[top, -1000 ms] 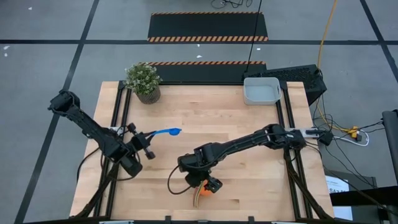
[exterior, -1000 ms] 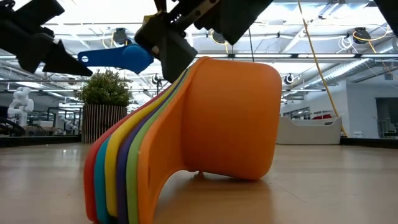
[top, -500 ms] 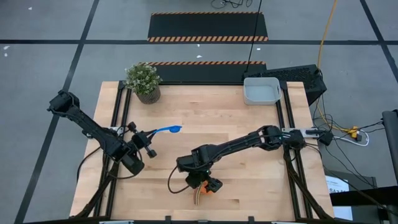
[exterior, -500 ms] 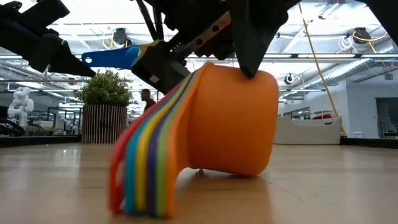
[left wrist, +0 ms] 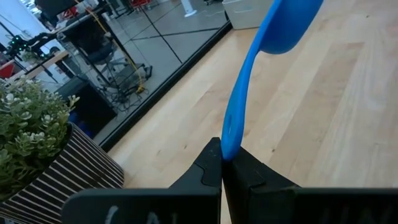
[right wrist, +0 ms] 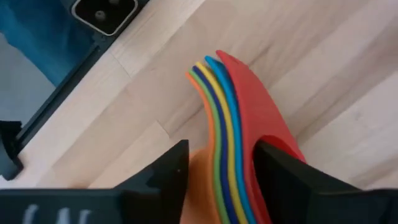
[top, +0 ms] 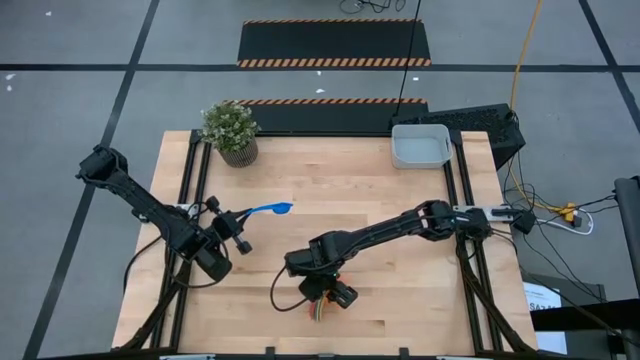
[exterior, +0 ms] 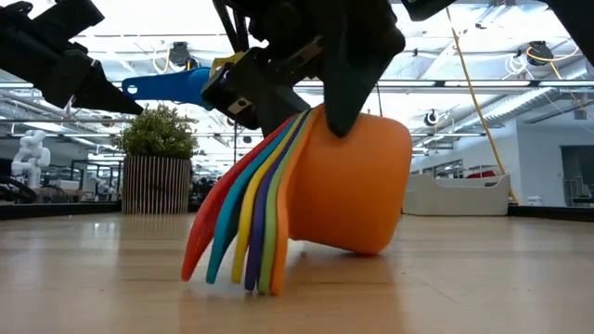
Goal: Nest measuring cups in basket
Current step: Stack the light blue measuring cup on the red measuring cup
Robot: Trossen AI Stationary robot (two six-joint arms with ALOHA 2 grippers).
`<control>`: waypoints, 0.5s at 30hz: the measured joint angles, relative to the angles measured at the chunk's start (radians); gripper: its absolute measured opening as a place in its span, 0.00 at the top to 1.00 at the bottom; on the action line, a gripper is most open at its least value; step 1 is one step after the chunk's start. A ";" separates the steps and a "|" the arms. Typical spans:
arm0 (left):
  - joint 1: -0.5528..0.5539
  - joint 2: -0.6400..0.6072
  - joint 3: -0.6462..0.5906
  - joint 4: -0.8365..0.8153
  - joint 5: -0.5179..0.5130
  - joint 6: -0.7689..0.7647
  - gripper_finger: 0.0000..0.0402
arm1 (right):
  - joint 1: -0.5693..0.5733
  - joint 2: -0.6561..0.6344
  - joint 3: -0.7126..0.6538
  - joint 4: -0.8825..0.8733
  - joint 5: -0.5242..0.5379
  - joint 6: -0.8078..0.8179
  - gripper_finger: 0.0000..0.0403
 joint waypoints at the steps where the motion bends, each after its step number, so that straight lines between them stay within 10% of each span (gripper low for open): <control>1: 0.000 0.000 0.000 0.000 0.000 0.001 1.00 | 0.000 -0.001 0.000 0.000 0.011 0.009 0.61; 15: 0.000 0.000 0.000 0.000 0.035 0.054 1.00 | -0.001 -0.041 -0.001 -0.019 0.239 0.122 0.80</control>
